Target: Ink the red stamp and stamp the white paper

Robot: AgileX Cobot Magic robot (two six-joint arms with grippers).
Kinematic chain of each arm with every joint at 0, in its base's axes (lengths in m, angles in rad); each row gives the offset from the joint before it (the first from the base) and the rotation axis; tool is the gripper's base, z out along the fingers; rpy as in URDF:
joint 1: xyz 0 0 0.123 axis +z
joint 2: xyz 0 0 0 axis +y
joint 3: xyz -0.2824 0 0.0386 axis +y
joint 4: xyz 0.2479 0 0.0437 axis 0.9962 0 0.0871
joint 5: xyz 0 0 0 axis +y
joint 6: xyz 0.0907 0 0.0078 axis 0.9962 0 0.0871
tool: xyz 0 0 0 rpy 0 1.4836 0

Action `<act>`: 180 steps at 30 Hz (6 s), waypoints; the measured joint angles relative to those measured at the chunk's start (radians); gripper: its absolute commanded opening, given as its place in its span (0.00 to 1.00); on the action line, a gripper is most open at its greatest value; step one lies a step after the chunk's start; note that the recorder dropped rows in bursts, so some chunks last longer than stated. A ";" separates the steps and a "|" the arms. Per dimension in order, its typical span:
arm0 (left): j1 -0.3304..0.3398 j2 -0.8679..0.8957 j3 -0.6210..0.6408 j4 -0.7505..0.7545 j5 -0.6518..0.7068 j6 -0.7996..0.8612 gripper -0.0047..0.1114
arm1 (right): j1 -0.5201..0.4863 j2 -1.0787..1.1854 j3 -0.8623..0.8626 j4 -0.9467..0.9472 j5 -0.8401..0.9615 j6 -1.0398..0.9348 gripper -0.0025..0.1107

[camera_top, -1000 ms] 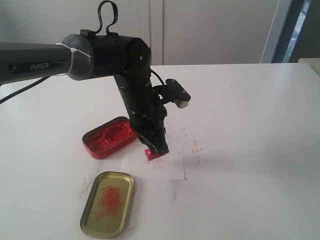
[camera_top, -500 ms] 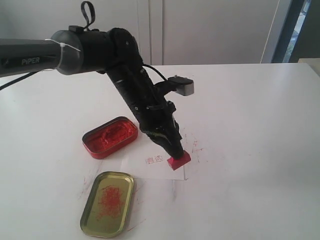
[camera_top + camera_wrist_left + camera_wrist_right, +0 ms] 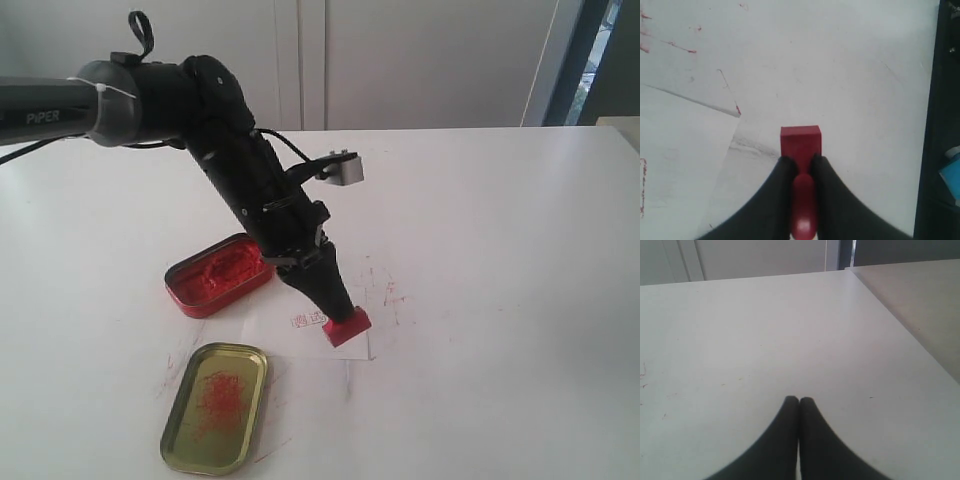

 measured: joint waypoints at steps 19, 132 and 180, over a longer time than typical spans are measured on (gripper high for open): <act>-0.059 0.021 0.211 -0.029 -0.002 0.006 0.04 | 0.000 0.000 0.000 0.000 0.000 0.000 0.02; 0.024 -0.070 0.069 0.752 -0.248 -0.834 0.04 | 0.000 0.000 0.000 0.000 0.000 0.000 0.02; 0.188 -0.191 0.127 0.771 -0.287 -0.905 0.04 | 0.000 0.000 0.000 0.000 0.000 0.000 0.02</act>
